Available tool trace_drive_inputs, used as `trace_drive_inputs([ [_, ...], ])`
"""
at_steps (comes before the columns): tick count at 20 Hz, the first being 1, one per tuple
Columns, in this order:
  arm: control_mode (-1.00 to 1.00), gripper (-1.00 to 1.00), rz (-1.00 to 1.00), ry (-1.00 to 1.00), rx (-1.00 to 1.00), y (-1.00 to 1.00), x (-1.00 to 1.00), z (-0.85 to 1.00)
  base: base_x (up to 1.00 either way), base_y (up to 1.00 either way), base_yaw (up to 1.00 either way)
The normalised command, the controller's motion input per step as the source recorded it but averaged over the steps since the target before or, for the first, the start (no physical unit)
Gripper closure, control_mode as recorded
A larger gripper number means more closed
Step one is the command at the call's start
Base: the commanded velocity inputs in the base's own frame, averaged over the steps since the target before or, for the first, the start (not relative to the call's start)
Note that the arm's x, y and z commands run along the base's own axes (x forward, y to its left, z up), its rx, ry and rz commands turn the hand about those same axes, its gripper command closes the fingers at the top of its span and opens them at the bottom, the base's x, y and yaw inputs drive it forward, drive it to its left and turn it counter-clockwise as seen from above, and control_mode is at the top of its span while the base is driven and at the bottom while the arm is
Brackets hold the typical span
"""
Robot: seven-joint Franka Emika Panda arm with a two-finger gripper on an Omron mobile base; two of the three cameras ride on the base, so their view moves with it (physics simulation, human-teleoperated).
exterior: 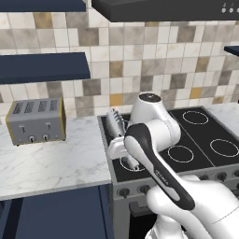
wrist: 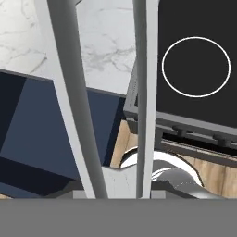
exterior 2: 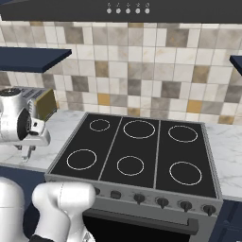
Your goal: Take the tongs from the drawer on the left and place them on the dining counter next to the tray containing the kebab skewer.
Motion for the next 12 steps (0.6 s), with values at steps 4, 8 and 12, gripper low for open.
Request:
trace_drive_inputs([
  [4,-1.00,1.00,-0.02,0.00,0.00,-0.57,0.17,0.52,0.00,0.00,0.00],
  [8,-1.00,1.00,-0.08,0.00,0.00,-0.54,0.00,0.46,0.00,0.00,0.00],
  [12,-1.00,1.00,-0.17,-0.09,0.00,-0.65,-0.18,0.32,0.00,0.00,0.00],
])
